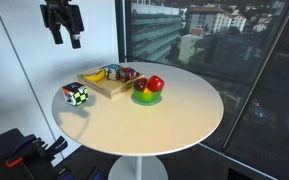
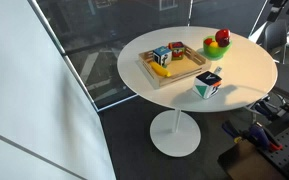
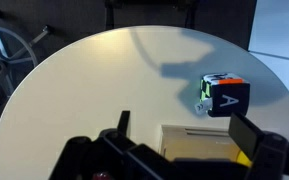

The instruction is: Pick up the square plush toy from the table and put it in the box

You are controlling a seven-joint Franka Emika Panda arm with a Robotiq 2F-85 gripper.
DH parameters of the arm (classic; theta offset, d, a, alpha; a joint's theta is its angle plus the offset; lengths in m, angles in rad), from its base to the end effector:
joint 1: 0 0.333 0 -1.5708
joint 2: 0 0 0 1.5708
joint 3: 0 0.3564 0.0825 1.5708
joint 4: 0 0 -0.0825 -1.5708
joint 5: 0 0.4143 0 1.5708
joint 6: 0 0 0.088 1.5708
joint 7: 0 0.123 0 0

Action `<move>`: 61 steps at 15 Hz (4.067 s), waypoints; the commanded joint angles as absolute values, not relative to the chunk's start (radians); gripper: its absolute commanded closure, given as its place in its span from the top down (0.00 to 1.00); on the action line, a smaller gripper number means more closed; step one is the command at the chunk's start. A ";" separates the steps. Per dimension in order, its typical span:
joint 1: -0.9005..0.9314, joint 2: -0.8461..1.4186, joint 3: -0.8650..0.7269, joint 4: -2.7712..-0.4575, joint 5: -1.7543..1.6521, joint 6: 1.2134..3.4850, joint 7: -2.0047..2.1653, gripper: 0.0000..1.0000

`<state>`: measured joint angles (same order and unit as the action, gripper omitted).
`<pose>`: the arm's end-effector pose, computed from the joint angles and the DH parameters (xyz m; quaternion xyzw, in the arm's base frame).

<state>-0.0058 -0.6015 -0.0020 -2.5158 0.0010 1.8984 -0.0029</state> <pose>0.3702 -0.0028 0.4873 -1.0000 0.0024 0.0079 0.0011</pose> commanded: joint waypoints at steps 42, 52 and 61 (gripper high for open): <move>0.108 -0.404 0.056 -2.535 0.027 2.032 -0.079 1.00; 0.125 -0.282 0.146 -2.586 0.028 2.233 0.092 1.00; 0.138 -0.151 0.179 -2.604 0.013 2.406 0.176 1.00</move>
<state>0.1320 -0.1840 0.1729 -2.6018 0.0236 2.3547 0.1447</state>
